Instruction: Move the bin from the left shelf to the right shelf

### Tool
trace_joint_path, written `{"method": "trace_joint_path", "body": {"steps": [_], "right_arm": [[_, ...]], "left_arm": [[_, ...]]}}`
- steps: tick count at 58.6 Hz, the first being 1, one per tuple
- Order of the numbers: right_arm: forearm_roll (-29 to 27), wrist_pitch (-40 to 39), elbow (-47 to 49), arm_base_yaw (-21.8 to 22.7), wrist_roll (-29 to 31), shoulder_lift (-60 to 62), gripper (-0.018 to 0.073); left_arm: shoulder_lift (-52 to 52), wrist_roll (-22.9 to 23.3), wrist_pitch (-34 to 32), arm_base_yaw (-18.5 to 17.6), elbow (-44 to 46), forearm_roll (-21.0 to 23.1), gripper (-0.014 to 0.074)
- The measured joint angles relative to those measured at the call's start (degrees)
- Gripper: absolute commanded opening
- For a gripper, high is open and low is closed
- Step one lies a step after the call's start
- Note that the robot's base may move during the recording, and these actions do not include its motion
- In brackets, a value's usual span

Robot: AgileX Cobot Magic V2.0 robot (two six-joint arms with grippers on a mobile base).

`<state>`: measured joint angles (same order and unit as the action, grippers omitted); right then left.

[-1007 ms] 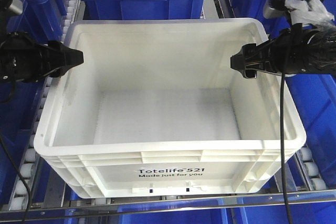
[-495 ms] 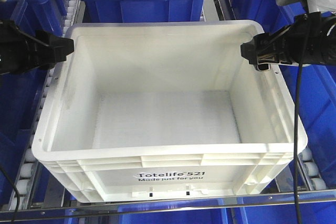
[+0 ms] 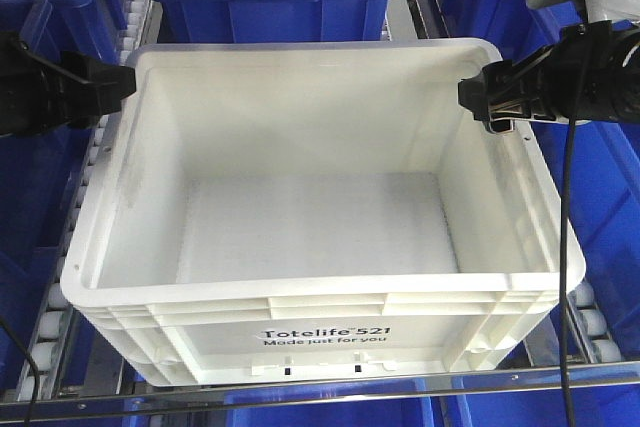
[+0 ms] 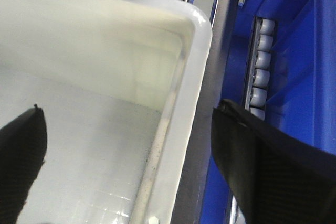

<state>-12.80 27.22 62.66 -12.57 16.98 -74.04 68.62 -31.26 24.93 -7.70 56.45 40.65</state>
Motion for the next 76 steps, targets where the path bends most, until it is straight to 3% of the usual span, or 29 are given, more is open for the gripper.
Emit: {"method": "trace_joint_path", "body": {"steps": [14,24,41,50,60,76], "right_arm": [[-0.1,-0.6,-0.4,0.0,-1.3,1.5,0.0576],[-1.1,-11.4,-11.2,0.0,-1.6,8.6,0.0529],[-1.3,-28.9,-30.8,0.0,-0.2,31.8,0.0484],[-1.3,-30.1,-38.4,0.0,1.6,44.4,0.0484],[-1.3,-28.5,-46.3,0.0,2.6,56.7,0.0484],[-1.4,-28.6,-51.6,0.0,2.7,62.8,0.0484]], "left_arm": [[-1.1,0.0,1.2,0.0,-1.4,-1.1,0.0409],[-8.1,-0.3,-3.5,0.0,-8.8,-1.3,0.0409],[-28.9,-6.4,-15.6,0.0,-23.4,-0.9,0.0404],[-43.7,-8.3,-16.4,0.0,-30.7,-0.8,0.0387],[-58.3,-8.6,-11.2,0.0,-38.5,-0.8,0.0387],[-64.9,-8.7,-11.5,0.0,-40.1,-3.4,0.0387]]}}
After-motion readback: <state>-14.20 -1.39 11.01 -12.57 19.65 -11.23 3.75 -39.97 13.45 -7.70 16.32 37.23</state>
